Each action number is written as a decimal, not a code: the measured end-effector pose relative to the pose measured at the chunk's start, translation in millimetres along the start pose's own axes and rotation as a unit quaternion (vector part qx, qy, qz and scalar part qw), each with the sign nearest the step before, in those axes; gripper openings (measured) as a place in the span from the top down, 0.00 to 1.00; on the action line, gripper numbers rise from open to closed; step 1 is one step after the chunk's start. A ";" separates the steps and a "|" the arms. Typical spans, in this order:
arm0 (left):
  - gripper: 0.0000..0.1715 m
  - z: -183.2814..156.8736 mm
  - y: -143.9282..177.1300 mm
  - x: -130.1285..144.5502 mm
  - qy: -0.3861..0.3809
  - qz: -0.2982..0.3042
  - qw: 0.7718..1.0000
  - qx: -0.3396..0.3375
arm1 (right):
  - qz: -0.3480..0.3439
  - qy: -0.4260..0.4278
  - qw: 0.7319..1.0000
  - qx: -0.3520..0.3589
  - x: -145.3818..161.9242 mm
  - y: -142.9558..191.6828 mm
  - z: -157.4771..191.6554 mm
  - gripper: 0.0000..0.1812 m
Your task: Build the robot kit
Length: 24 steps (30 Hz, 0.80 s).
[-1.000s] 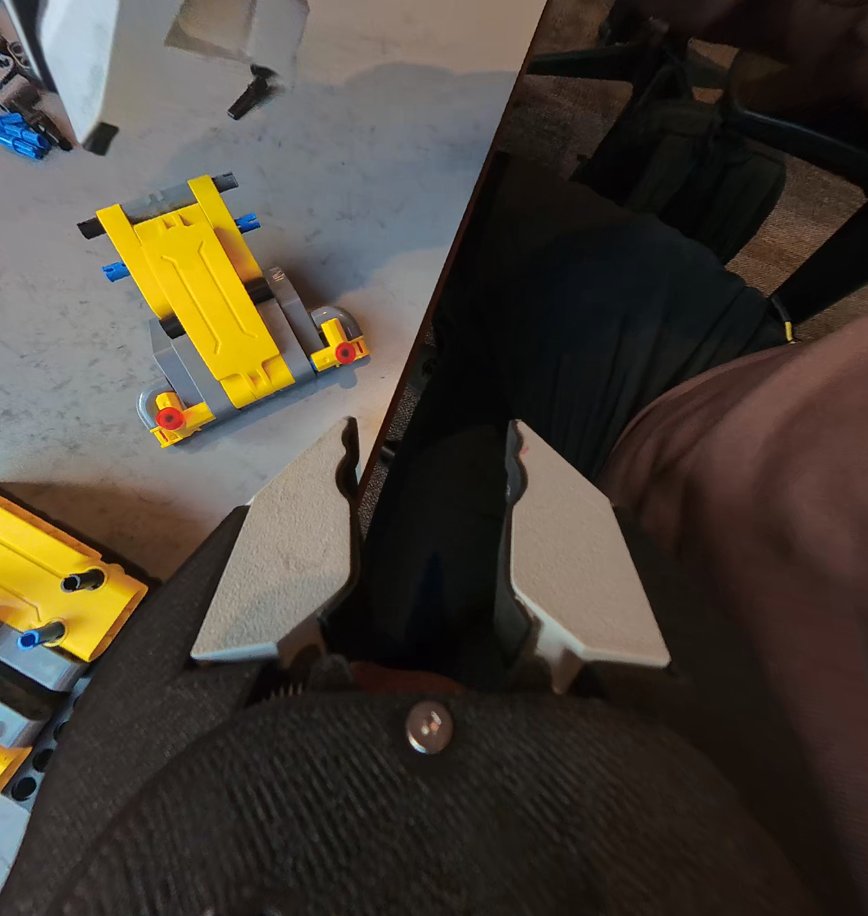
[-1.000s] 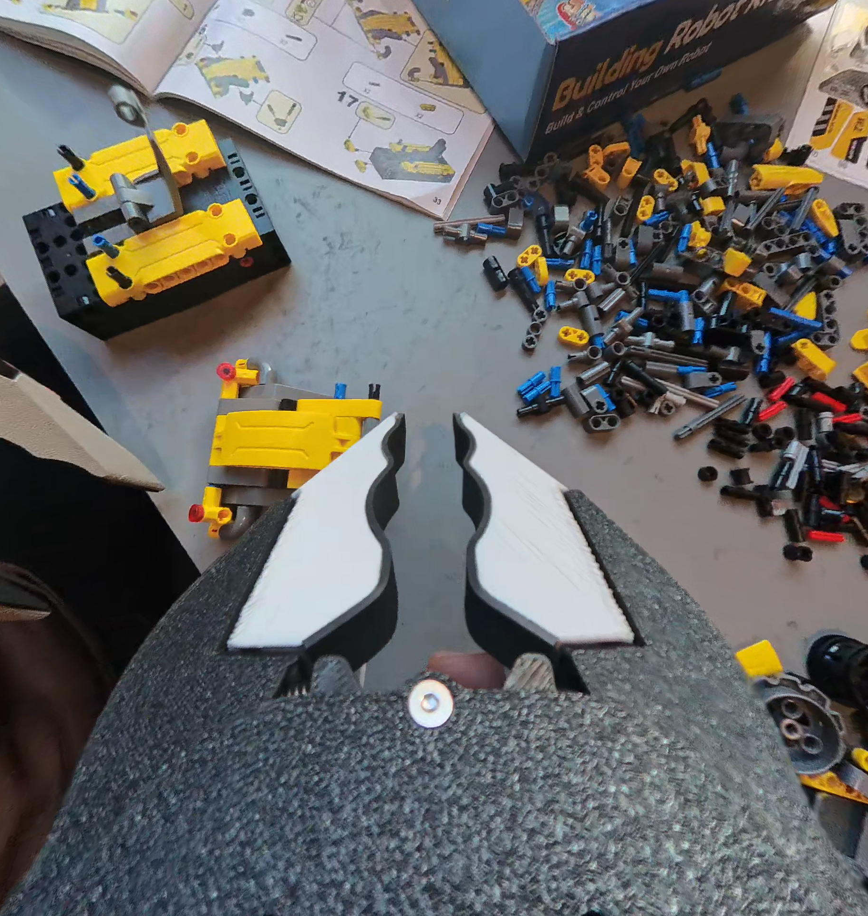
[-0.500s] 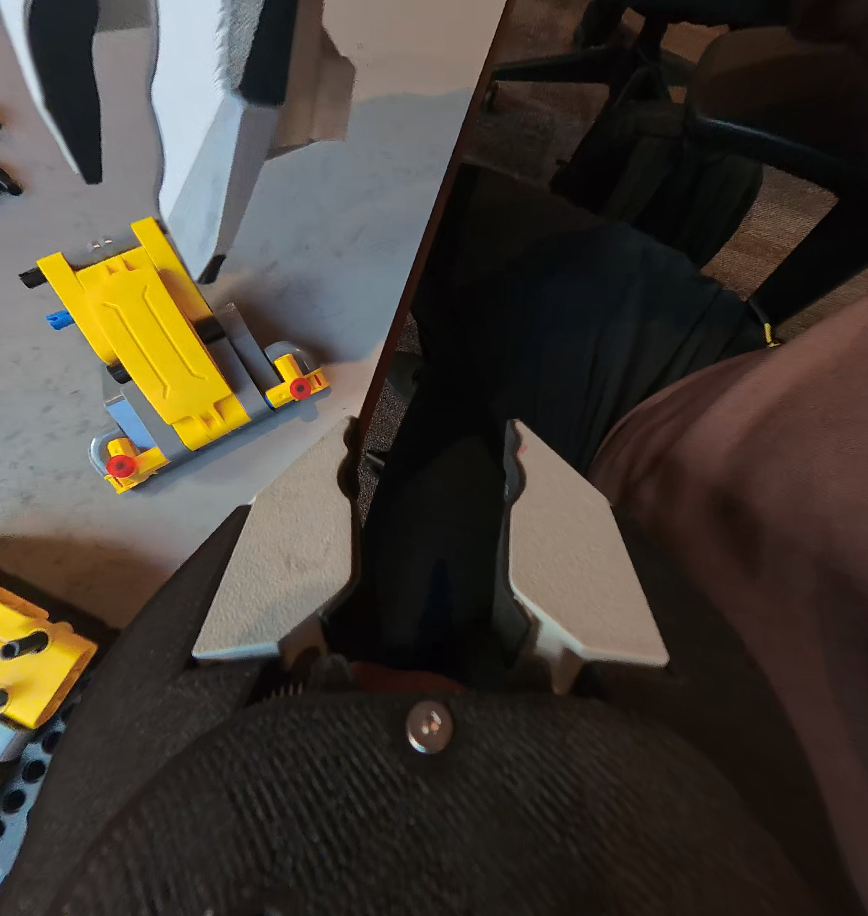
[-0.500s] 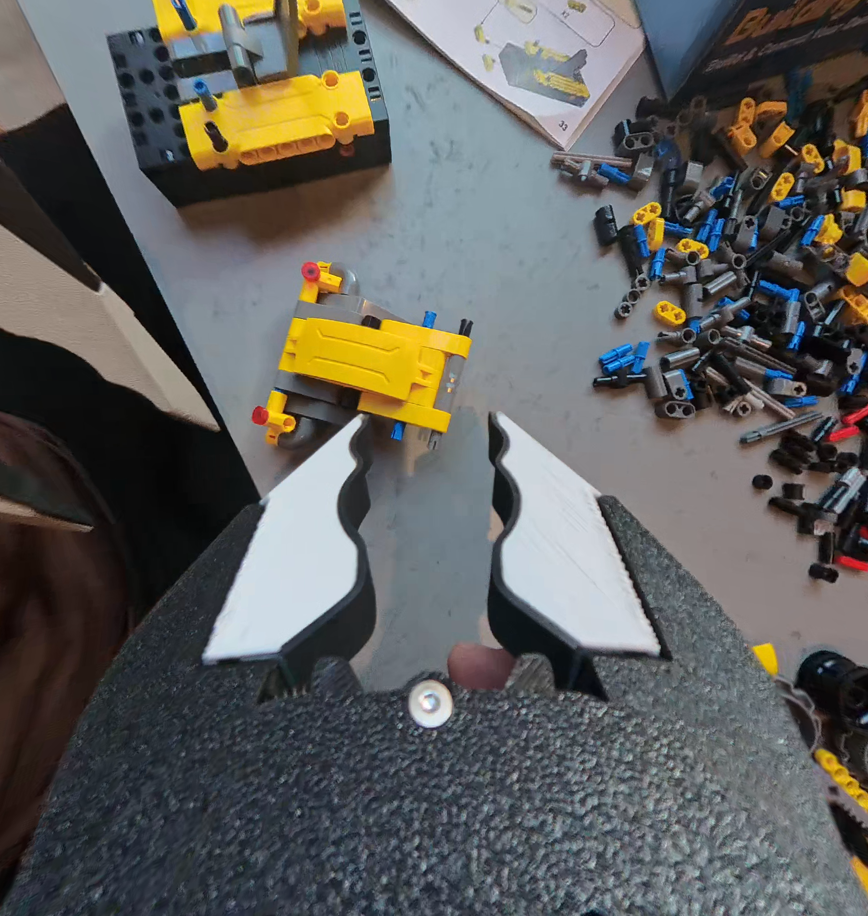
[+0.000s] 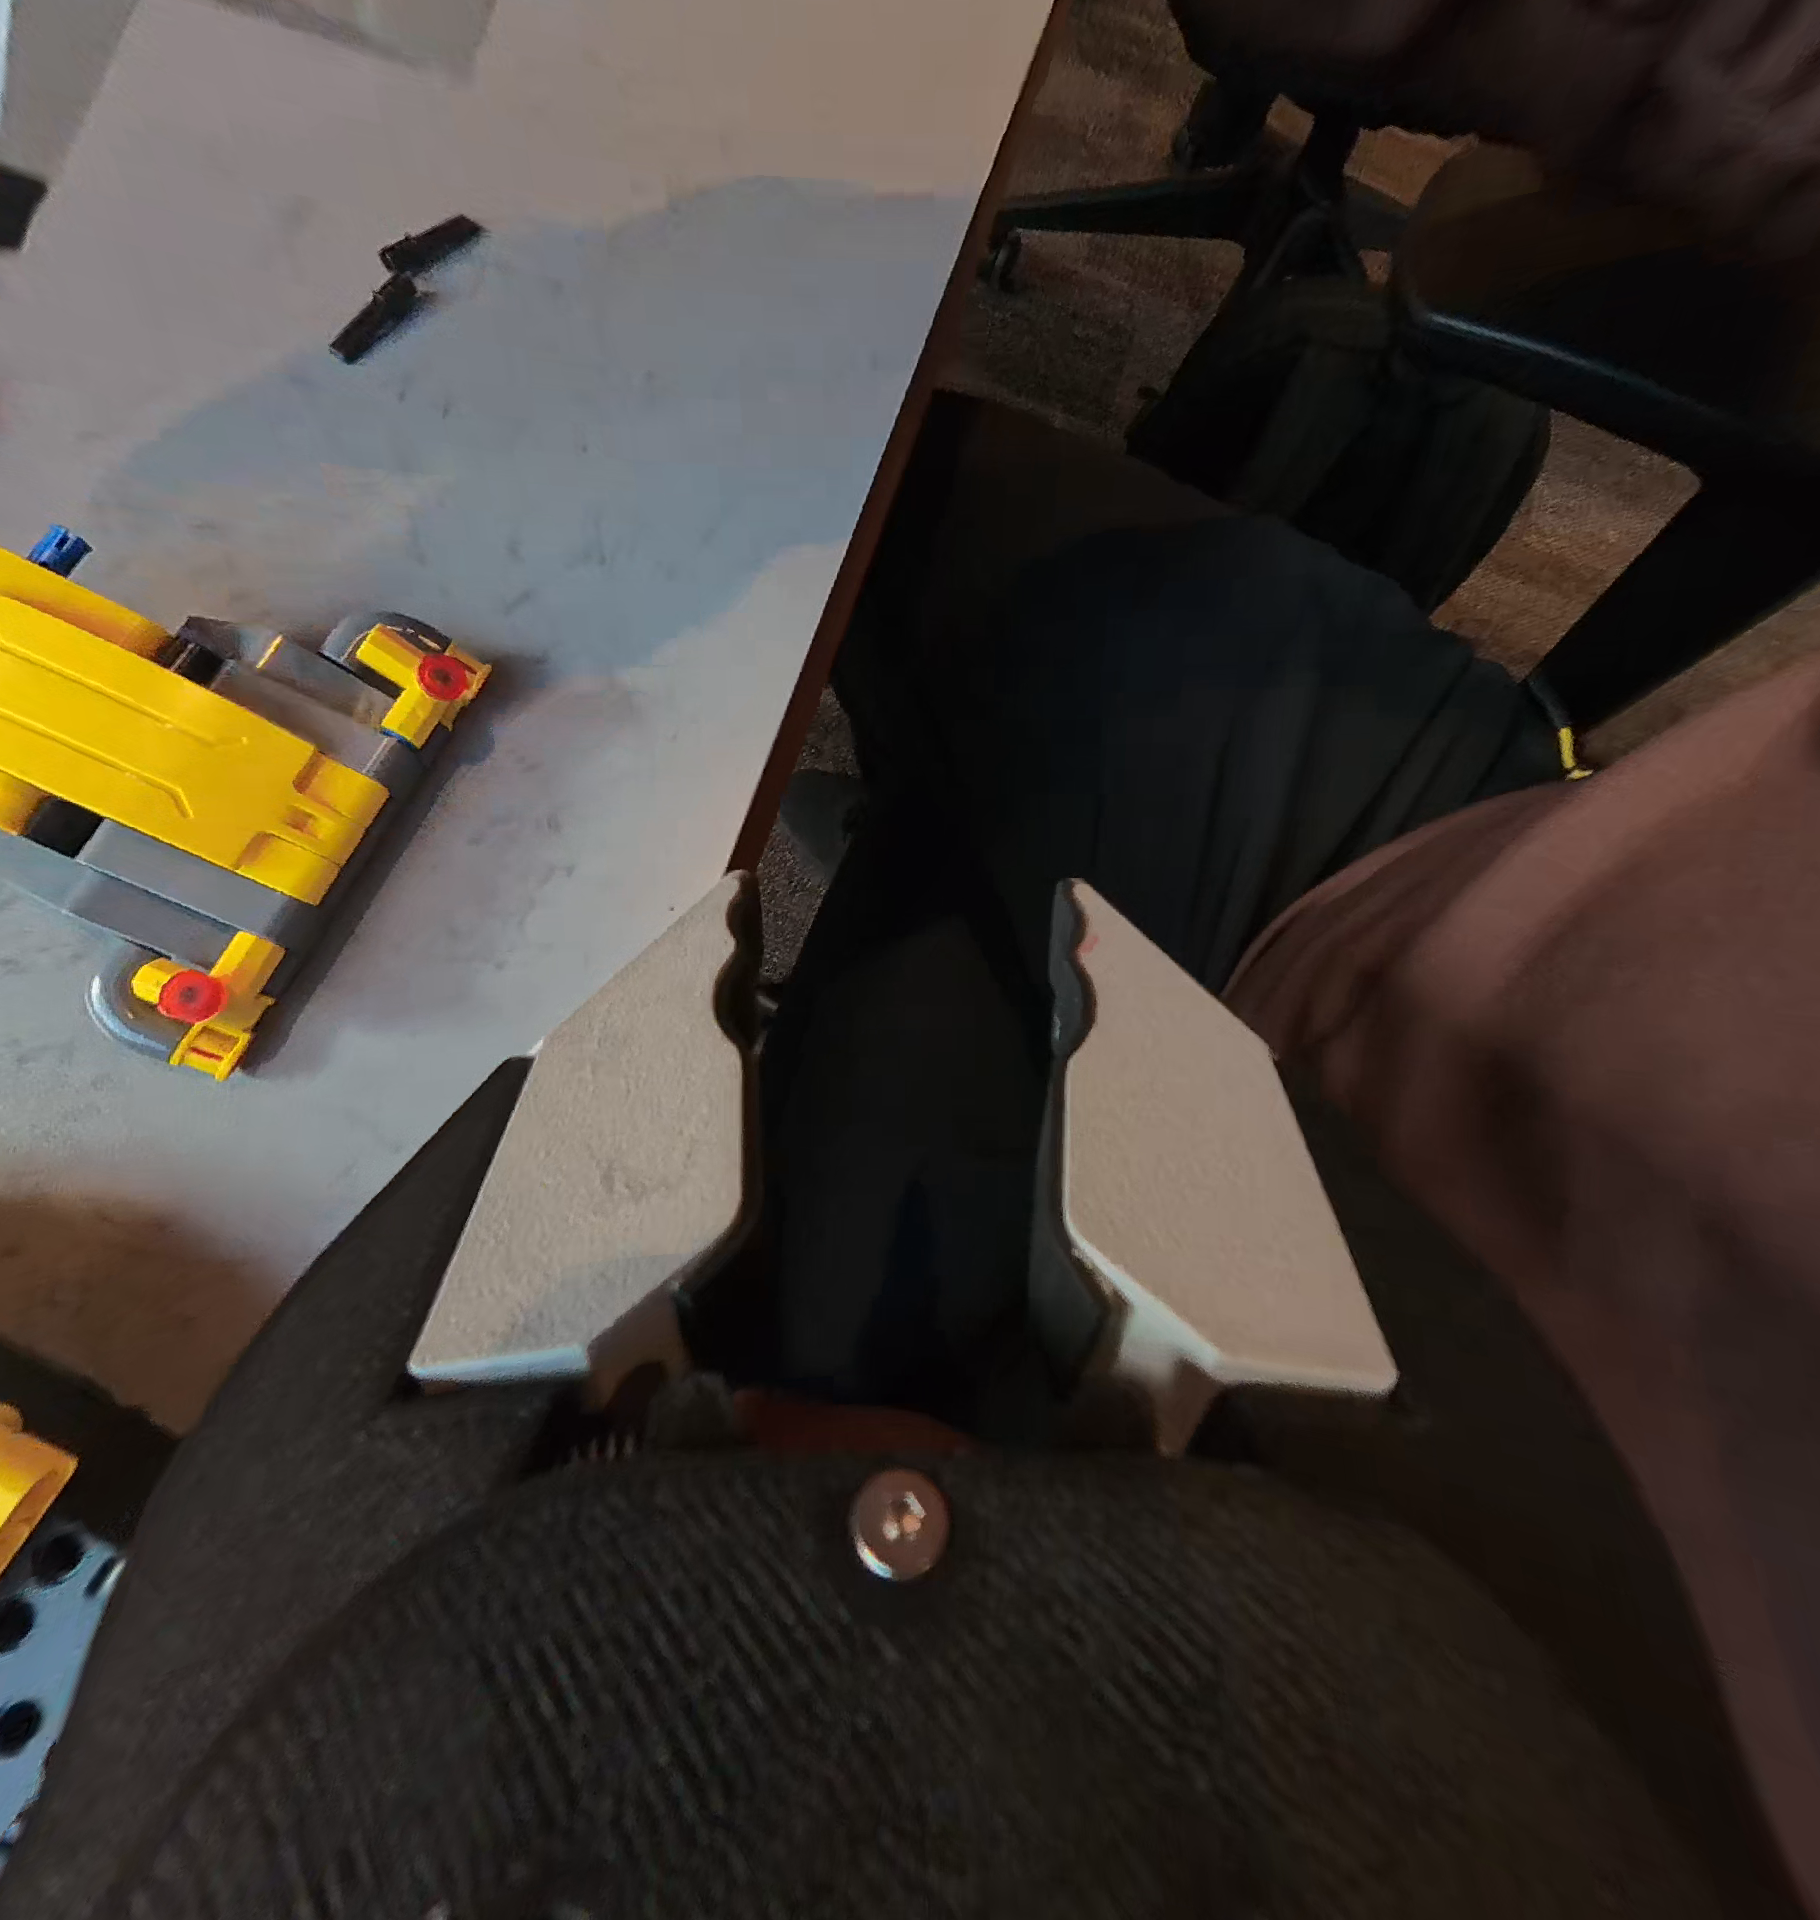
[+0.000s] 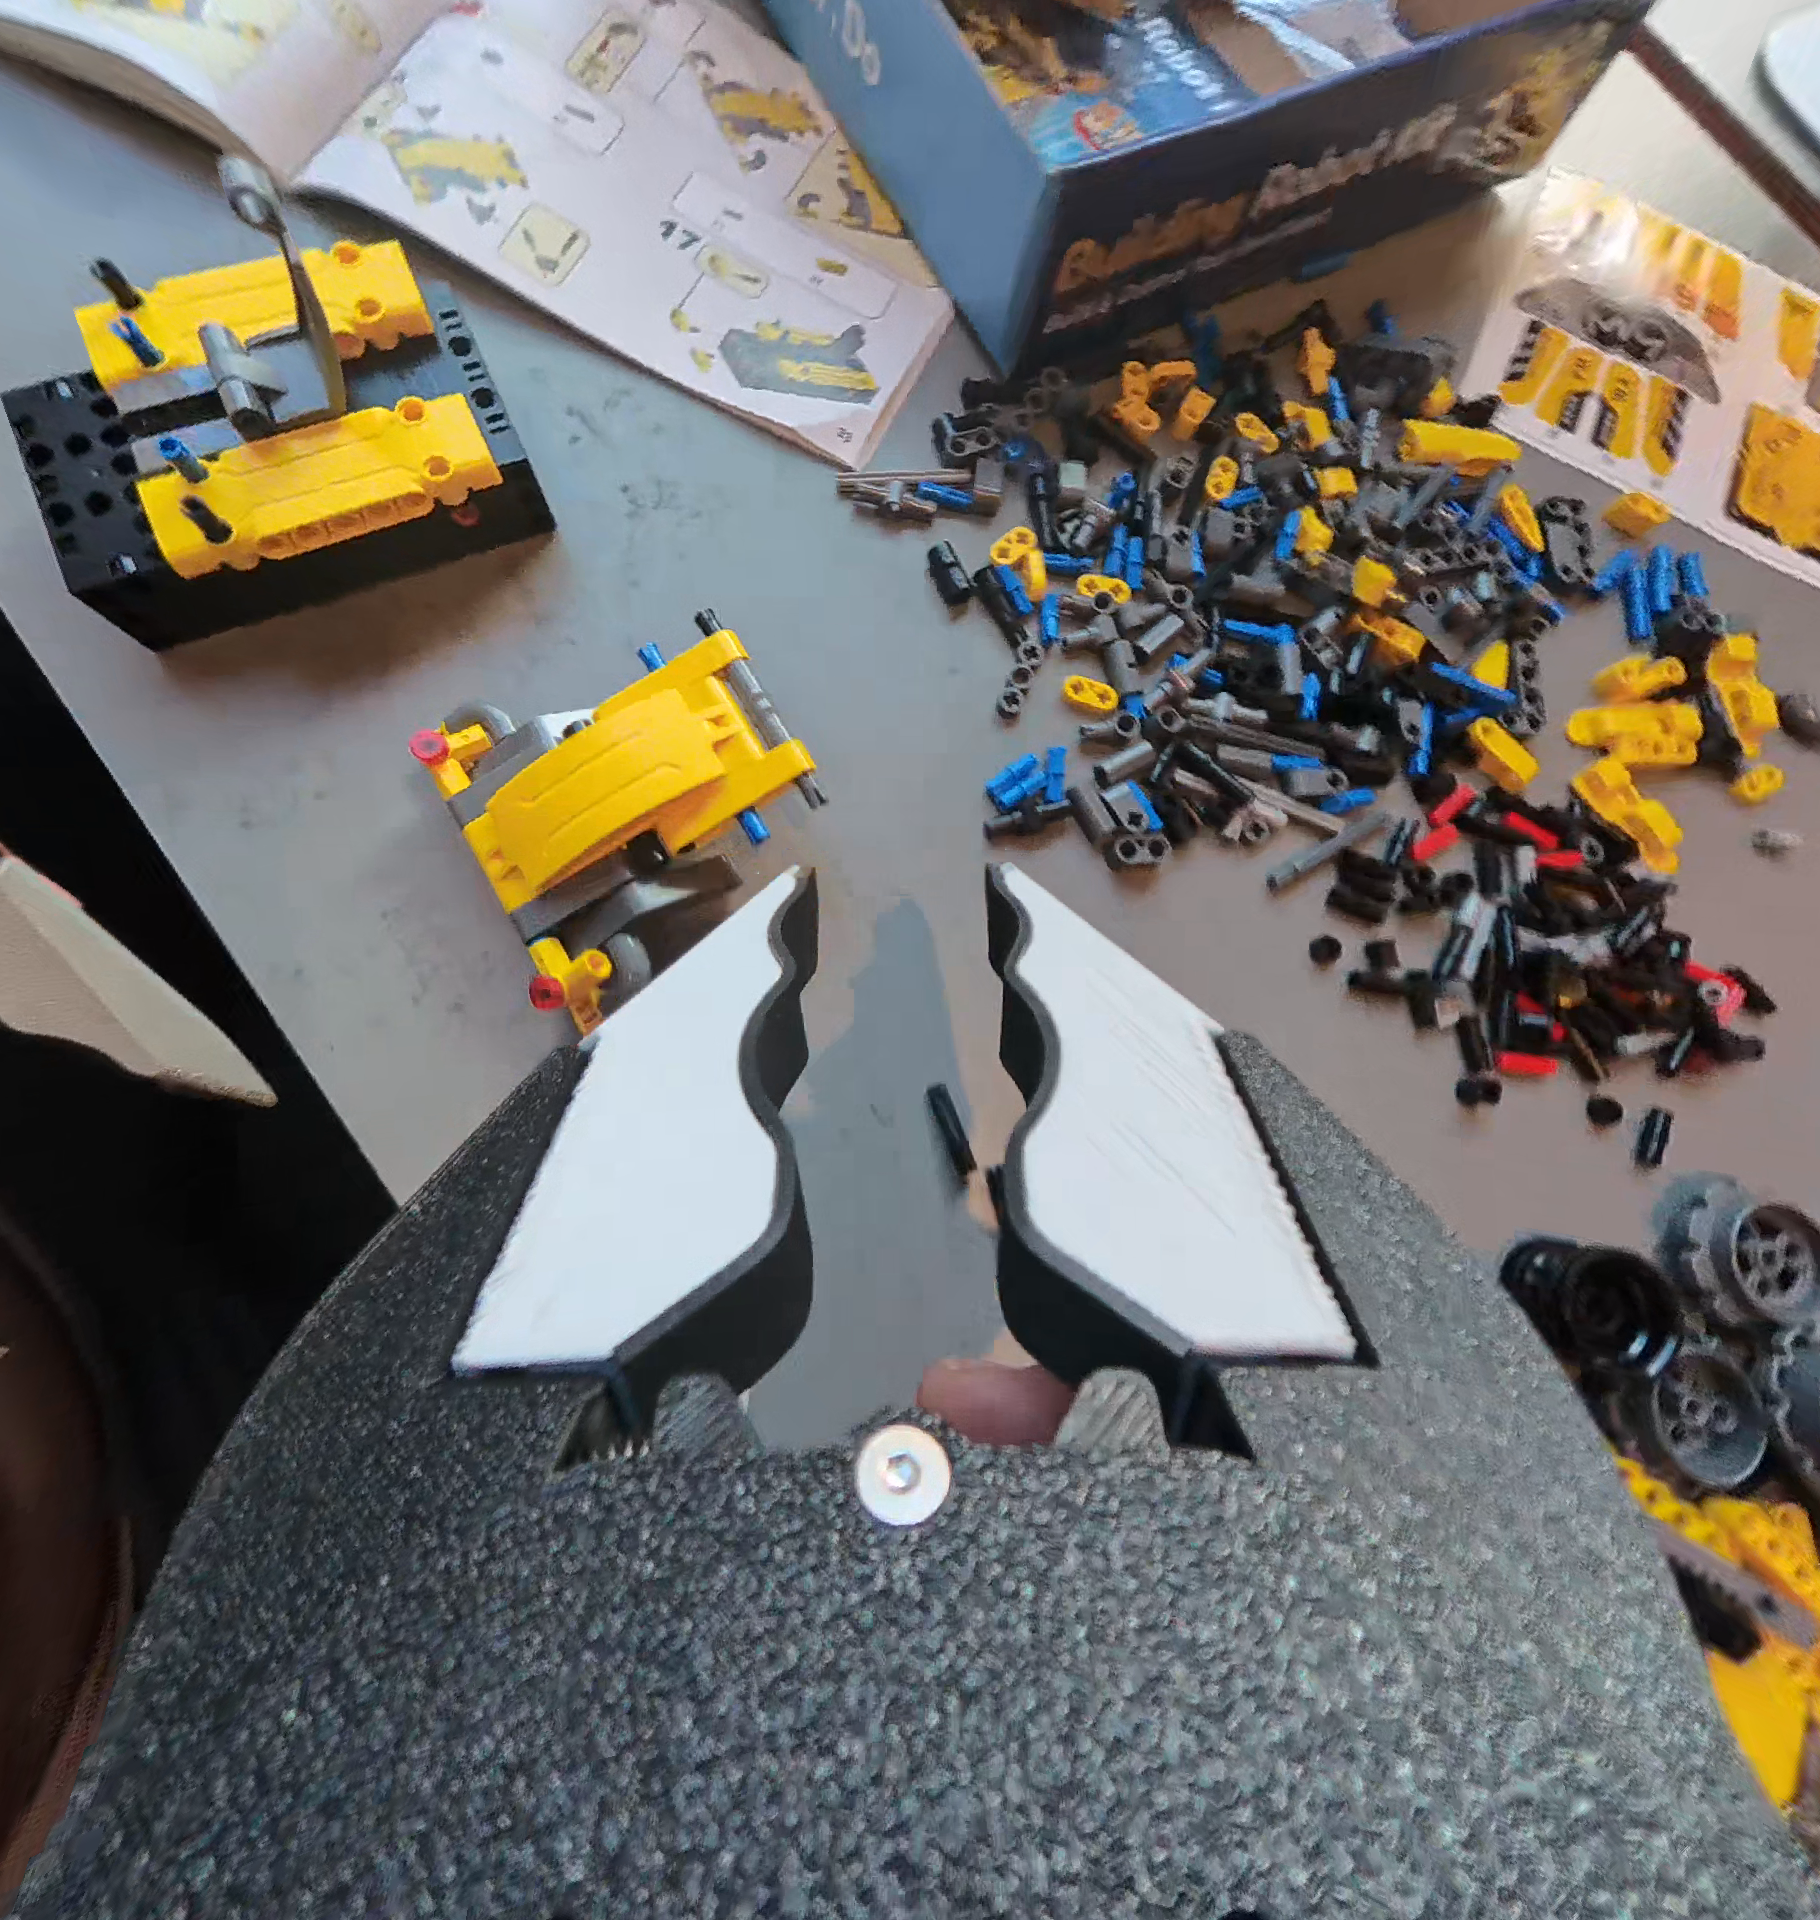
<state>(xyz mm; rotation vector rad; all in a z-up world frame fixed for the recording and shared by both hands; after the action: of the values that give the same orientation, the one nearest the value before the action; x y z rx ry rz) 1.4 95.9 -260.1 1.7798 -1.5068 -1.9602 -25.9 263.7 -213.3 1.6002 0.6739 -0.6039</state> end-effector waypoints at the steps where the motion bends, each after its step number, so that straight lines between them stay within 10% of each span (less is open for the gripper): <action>1: 0.68 -2.2 -1.7 -1.3 0.004 -0.005 1.000 0.006 | -0.017 -0.018 1.000 0.002 4.3 6.5 -3.2 0.84; 13: 0.69 -50.8 -28.7 -22.9 -0.042 -0.131 0.987 0.087 | -0.119 -0.103 0.987 0.023 61.4 48.2 -20.9 0.80; 24: 0.71 -70.2 -52.0 5.6 -0.063 -0.108 0.988 0.089 | -0.097 -0.082 0.992 0.022 74.5 26.4 -11.1 0.83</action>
<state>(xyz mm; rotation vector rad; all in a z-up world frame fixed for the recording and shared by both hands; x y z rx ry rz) 82.3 78.1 -288.1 2.0012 -1.6368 -2.1357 44.8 278.7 -247.0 1.5158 0.7012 -0.8878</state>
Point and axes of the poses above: each gripper's, where its closed fingertips meet, y back along the fingers, x out of its underside, z = x × y across the jaws, the point moved 3 cm from there along y, back along the fingers, and after that the axes turned 3 degrees about y, right-handed, at the moved point
